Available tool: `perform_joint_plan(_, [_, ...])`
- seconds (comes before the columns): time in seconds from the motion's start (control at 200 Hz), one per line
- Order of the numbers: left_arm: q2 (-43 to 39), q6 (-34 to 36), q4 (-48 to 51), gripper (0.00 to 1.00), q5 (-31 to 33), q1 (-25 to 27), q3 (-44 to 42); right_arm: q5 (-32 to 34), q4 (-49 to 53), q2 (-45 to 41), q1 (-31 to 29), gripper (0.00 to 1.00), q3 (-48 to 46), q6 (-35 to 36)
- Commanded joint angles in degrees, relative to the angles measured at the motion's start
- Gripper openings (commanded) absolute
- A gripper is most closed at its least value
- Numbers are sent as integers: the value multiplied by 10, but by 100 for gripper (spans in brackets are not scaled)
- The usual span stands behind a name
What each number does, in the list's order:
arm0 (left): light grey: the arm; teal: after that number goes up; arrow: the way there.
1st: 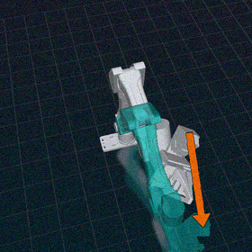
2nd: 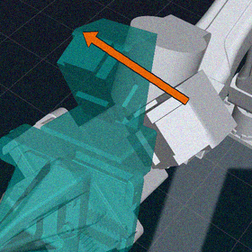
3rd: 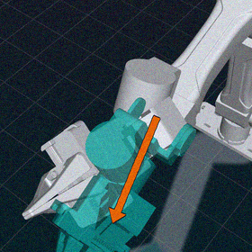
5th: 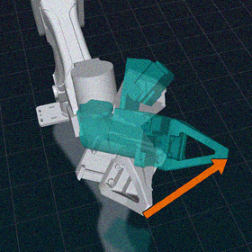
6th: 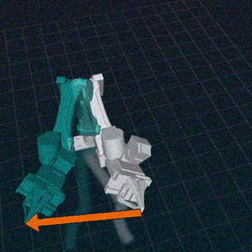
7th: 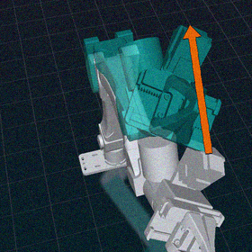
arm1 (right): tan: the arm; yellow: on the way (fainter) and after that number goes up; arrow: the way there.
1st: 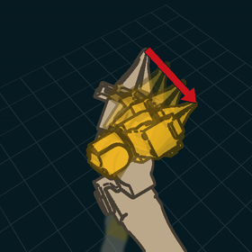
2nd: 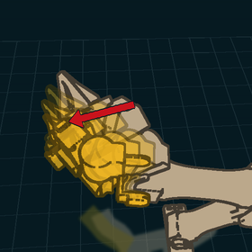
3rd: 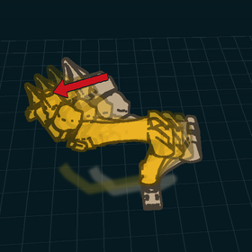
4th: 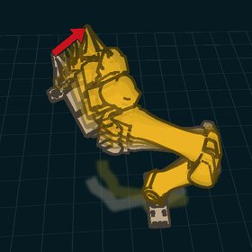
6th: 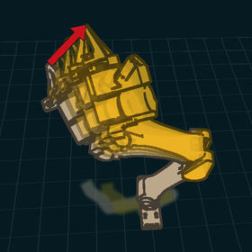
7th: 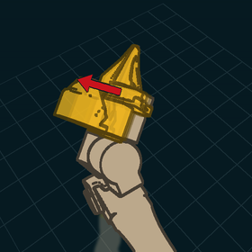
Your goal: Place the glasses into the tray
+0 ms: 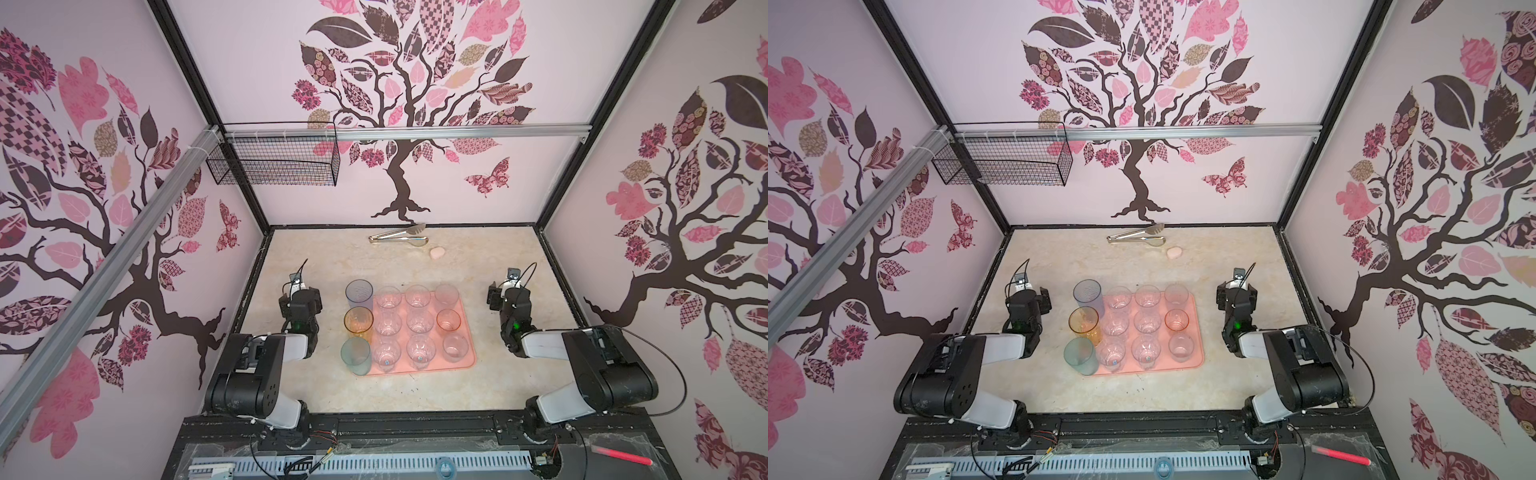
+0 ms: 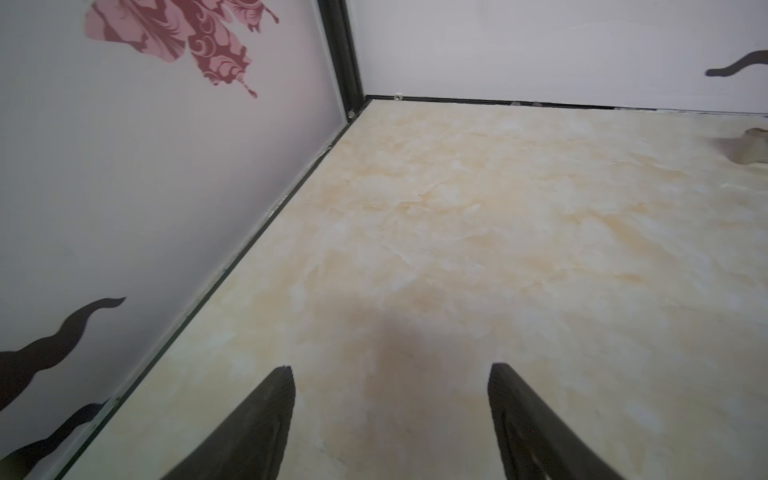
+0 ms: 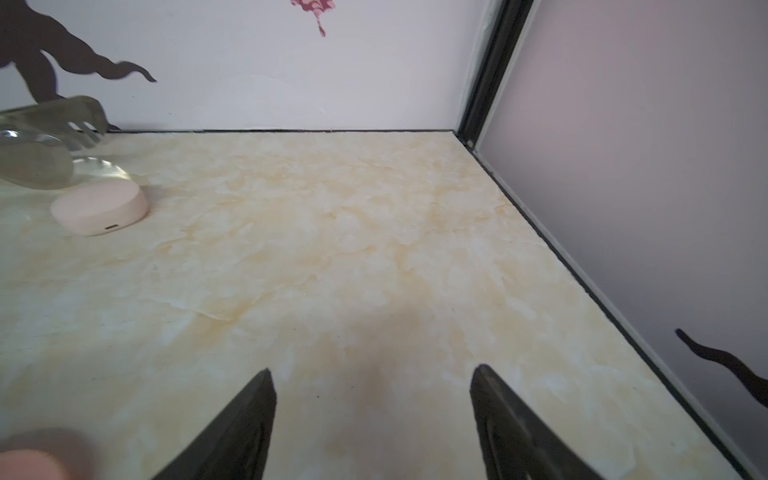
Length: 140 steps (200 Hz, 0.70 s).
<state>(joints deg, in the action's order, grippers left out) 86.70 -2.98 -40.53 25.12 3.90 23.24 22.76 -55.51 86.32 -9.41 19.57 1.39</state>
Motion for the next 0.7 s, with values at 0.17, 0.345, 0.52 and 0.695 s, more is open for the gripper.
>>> perform_joint_plan(0.17, [18, -18, -80, 96, -106, -44, -9, -70, -176, 50, 38, 99, -51, -32])
perform_joint_plan(0.345, [28, -19, -112, 98, -112, -45, -20, -99, -116, 35, 58, 100, -35, -50])
perform_joint_plan(0.52, [24, -20, -104, 98, -112, -45, -21, -99, -116, 33, 58, 100, -35, -49])
perform_joint_plan(0.695, [23, -16, -105, 98, -107, -41, -22, -98, -117, 32, 59, 100, -36, -48])
